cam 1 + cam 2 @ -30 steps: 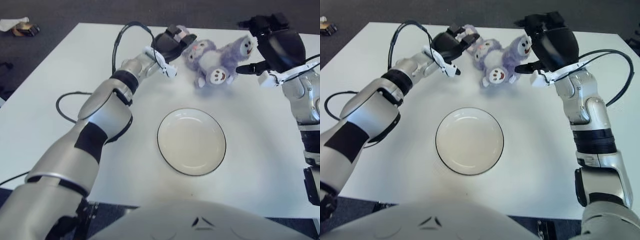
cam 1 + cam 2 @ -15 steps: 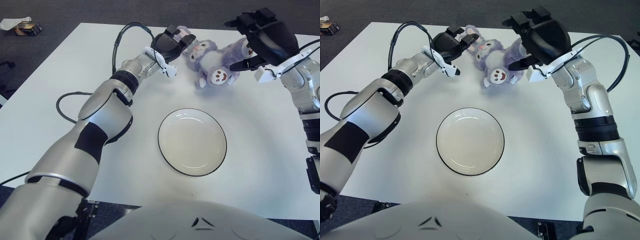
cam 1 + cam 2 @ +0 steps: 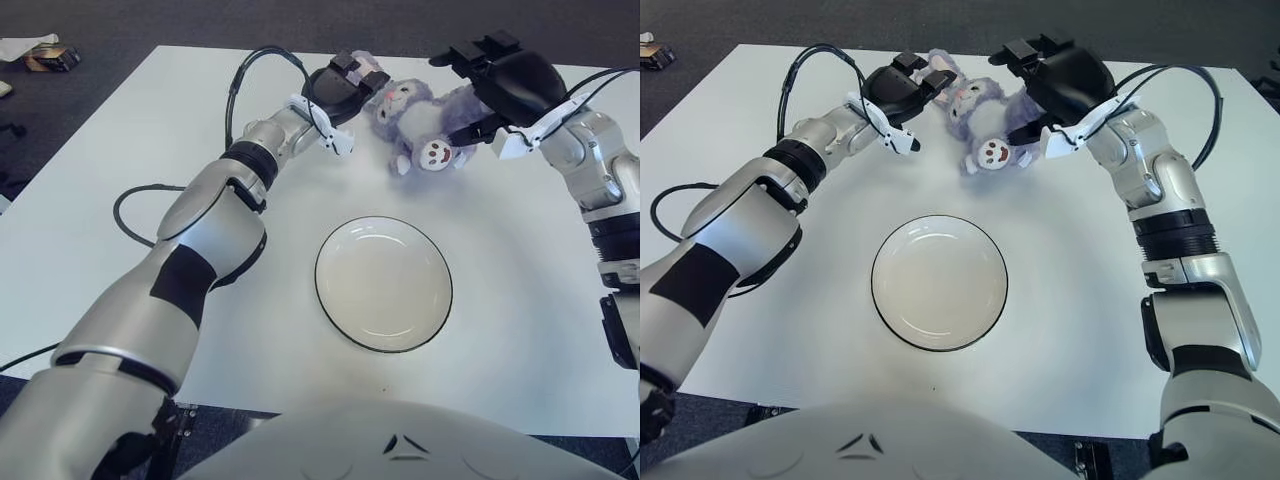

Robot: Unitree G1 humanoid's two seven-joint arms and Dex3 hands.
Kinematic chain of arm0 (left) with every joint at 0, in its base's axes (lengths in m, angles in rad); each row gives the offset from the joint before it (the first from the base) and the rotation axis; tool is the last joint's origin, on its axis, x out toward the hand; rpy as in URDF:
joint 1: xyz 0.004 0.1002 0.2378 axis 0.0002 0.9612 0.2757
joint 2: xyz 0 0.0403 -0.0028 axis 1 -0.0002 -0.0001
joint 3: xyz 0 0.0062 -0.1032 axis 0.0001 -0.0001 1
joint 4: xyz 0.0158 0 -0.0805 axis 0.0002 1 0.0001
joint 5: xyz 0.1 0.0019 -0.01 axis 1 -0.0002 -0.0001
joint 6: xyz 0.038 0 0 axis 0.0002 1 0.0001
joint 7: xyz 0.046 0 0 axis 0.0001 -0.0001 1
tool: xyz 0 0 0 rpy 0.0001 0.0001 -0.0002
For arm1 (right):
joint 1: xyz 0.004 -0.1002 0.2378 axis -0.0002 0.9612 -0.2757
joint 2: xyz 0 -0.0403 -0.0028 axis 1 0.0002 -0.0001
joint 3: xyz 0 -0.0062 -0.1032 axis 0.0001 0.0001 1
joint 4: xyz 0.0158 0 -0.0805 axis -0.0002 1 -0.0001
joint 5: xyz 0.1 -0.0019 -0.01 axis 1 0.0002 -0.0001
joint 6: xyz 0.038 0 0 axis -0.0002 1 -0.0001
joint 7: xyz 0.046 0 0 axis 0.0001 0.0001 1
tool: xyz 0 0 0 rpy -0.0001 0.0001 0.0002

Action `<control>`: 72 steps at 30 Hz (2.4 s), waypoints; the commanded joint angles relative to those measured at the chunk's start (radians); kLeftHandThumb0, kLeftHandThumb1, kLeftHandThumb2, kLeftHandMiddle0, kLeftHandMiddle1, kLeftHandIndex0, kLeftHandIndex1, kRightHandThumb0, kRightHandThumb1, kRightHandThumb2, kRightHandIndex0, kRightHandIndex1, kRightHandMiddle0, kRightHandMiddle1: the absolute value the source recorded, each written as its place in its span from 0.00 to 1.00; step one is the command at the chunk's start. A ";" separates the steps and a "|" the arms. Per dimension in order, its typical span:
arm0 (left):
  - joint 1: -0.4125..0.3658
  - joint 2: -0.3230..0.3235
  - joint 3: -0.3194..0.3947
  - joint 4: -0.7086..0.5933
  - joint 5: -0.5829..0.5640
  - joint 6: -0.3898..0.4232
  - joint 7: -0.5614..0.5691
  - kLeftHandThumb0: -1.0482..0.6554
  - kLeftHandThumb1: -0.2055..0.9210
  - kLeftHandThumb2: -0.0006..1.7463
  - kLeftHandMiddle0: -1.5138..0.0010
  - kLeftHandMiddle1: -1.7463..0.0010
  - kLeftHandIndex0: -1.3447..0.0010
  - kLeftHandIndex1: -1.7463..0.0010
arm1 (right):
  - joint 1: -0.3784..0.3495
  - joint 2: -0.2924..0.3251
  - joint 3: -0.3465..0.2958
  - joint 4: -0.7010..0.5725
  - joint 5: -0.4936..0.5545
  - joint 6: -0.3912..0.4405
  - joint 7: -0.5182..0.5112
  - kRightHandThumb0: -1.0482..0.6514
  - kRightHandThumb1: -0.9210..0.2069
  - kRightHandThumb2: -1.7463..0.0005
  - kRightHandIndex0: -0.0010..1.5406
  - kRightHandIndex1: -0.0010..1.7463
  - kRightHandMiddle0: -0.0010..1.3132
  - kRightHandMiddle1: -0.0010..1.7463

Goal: Put the doll into the plate.

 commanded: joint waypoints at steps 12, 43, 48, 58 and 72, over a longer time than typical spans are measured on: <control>-0.001 0.013 -0.014 0.006 0.005 0.011 -0.038 0.24 0.61 0.43 0.99 0.78 1.00 0.78 | -0.015 -0.008 0.033 0.012 -0.022 -0.028 -0.027 0.12 0.21 0.71 0.08 0.27 0.00 0.44; 0.012 0.021 0.002 -0.014 -0.025 0.000 -0.042 0.12 0.77 0.29 1.00 0.64 1.00 0.69 | -0.012 -0.006 0.061 0.030 -0.090 -0.005 -0.102 0.61 0.71 0.17 0.46 0.84 0.55 1.00; 0.011 0.019 0.005 -0.011 -0.029 0.000 -0.052 0.14 0.79 0.29 1.00 0.68 1.00 0.67 | -0.011 0.005 0.053 0.055 -0.057 -0.027 -0.135 0.62 0.76 0.14 0.52 0.82 0.55 1.00; 0.010 0.019 0.004 -0.008 -0.026 -0.002 -0.059 0.16 0.86 0.30 1.00 0.73 1.00 0.61 | -0.016 -0.001 0.054 0.088 -0.043 -0.068 -0.161 0.62 0.74 0.13 0.55 0.87 0.46 1.00; 0.015 0.021 0.014 -0.014 -0.033 -0.014 -0.032 0.19 0.89 0.28 0.96 0.73 1.00 0.58 | -0.003 0.005 0.033 0.073 0.016 -0.043 -0.113 0.62 0.75 0.11 0.54 0.92 0.43 1.00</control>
